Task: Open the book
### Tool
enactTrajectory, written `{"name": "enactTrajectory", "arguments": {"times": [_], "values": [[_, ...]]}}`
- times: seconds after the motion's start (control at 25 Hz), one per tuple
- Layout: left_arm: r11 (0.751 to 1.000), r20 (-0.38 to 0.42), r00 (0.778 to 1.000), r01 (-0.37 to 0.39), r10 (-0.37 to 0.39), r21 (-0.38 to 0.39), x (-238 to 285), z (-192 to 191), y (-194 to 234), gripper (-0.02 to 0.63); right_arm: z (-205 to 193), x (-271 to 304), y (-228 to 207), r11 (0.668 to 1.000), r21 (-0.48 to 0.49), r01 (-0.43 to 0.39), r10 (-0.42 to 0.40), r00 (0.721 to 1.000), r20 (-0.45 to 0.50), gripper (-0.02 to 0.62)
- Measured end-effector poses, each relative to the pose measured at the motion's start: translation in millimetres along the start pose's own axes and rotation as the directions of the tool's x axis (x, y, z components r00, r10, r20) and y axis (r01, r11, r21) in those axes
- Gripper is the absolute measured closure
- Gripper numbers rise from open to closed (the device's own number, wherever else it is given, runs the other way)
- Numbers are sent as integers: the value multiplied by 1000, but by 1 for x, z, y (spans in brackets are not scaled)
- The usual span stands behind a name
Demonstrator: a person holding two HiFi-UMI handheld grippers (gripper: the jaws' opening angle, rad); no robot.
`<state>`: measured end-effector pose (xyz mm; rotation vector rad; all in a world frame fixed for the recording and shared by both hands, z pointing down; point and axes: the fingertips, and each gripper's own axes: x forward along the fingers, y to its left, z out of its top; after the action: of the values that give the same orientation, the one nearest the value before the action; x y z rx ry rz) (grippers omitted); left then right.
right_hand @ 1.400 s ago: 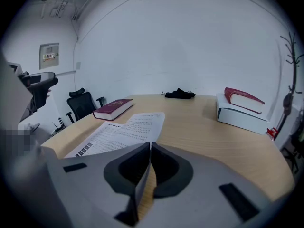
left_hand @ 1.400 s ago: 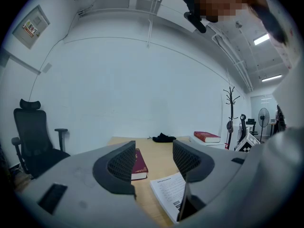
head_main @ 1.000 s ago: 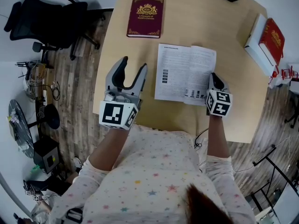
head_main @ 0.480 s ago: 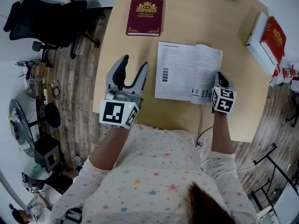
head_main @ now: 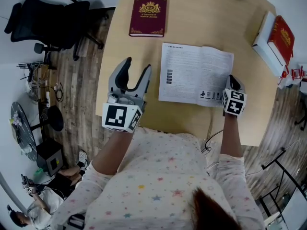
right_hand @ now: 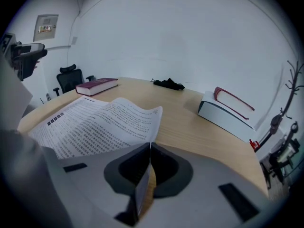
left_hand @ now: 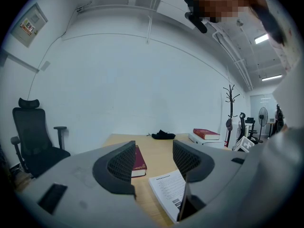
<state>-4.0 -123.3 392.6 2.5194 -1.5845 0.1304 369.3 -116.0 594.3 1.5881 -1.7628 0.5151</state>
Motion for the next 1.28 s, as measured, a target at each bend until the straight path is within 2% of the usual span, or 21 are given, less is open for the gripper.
{"name": "enactTrajectory", "arguments": {"times": [0.44, 0.64, 0.88, 1.28], "values": [[1000, -2, 1000, 3, -3, 4, 1, -2, -4, 365, -4, 3, -5, 999, -33, 17, -17, 1000, -12, 587], [1000, 2, 1000, 6, -6, 2, 0, -1, -6, 365, -10, 4, -5, 999, -36, 28, -29, 999, -30, 568], [1000, 1, 1000, 11, -11, 1, -2, -1, -5, 365, -14, 1, -10, 995, -71, 74, -77, 996, -46, 552], [1000, 13, 1000, 29, -29, -6, -7, 1, -3, 365, -10, -17, -10, 994, -39, 103, -104, 994, -19, 545]]}}
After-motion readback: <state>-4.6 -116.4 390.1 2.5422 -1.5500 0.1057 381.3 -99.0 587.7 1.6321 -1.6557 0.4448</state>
